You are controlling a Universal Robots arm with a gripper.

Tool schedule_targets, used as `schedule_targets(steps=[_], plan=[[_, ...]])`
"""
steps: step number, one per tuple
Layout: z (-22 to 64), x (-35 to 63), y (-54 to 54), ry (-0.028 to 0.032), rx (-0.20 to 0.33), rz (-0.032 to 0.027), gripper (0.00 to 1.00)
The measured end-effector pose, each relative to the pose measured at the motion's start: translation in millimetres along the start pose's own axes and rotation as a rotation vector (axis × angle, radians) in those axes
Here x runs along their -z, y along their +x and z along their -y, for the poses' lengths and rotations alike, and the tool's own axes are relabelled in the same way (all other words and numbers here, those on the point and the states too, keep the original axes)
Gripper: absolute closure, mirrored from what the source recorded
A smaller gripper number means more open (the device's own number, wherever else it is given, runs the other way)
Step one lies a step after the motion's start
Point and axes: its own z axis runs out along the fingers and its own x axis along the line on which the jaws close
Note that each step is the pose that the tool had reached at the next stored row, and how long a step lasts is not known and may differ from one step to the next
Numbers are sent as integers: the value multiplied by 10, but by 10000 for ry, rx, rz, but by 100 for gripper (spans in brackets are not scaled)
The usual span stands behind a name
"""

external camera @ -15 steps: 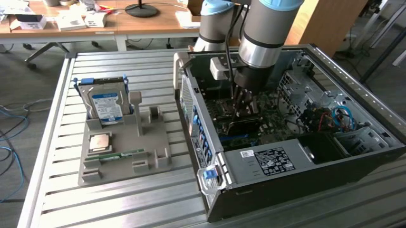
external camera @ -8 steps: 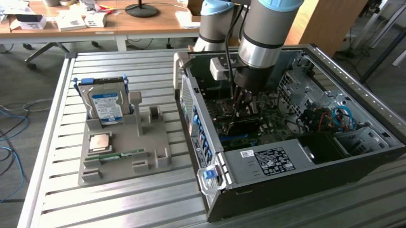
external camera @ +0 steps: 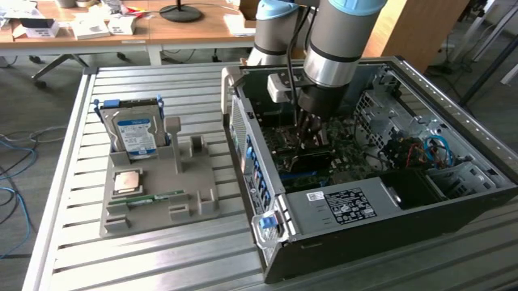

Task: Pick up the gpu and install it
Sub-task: 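Press down on the gpu until it lock into place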

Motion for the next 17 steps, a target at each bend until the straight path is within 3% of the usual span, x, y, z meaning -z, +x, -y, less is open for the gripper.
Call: schedule_targets(steps=[17], plan=[[0,-24,0,0,0,0,89]])
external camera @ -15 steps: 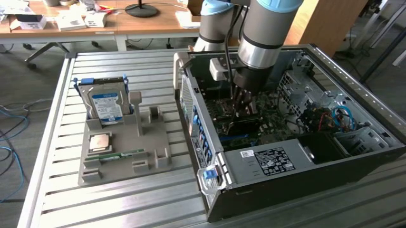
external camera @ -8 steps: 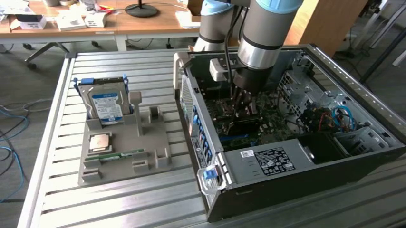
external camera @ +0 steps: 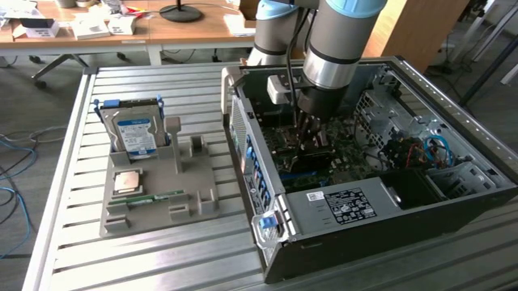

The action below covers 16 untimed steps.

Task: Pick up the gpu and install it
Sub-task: 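Press down on the gpu until it lock into place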

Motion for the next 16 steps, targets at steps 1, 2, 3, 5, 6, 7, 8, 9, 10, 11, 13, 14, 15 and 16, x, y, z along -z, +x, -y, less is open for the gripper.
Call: schedule_targets(steps=[1,2,3,5,6,7,8,9,10,11,13,14,15,16], plan=[[0,0,0,-1,0,-1,89],[0,0,0,-2,0,-3,89],[0,-1,0,-1,0,-2,89],[0,-3,0,0,0,0,89],[0,-3,0,-1,0,0,89],[0,-3,0,0,0,0,89],[0,-4,0,0,0,0,89],[0,-5,0,1,0,1,89],[0,-5,0,0,0,1,89],[0,-5,0,0,0,0,89],[0,-5,0,0,0,0,89],[-1,-6,0,-1,1,-1,89],[-2,-8,0,0,1,0,89],[-3,-9,0,0,0,0,89]])
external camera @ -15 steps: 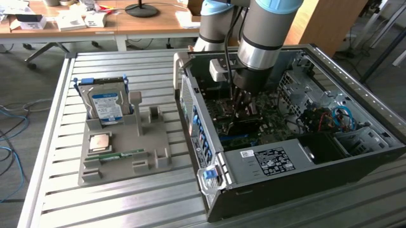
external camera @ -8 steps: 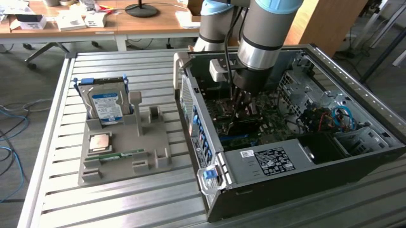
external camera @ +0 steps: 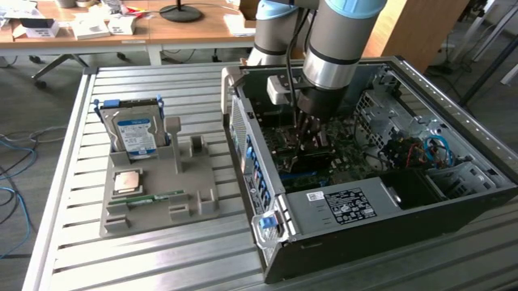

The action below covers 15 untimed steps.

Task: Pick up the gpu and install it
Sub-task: 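Press down on the gpu until it lock into place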

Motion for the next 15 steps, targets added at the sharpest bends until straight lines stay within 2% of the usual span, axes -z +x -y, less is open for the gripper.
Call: schedule_targets(steps=[15], plan=[[-19,-1,0,1,0,1,89]])
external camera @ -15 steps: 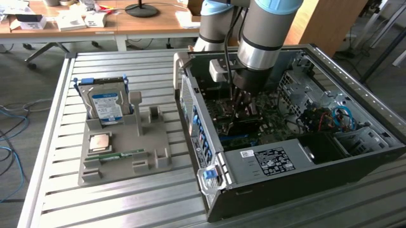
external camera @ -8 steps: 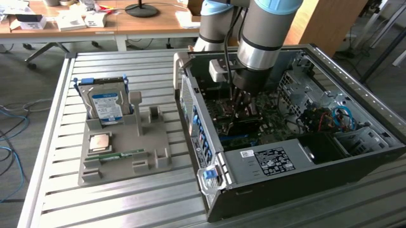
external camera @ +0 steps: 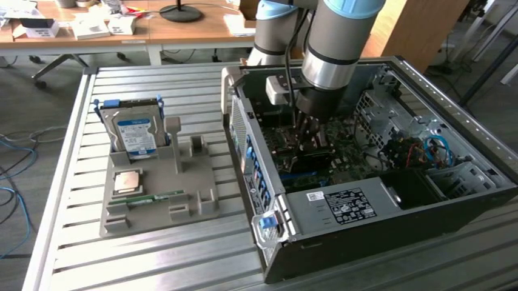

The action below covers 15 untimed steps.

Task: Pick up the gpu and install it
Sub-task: 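Press down on the gpu until it lock into place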

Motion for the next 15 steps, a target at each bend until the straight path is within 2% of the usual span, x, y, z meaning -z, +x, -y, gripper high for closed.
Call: schedule_targets(steps=[15], plan=[[-11,-13,2,-1,0,-2,89]])
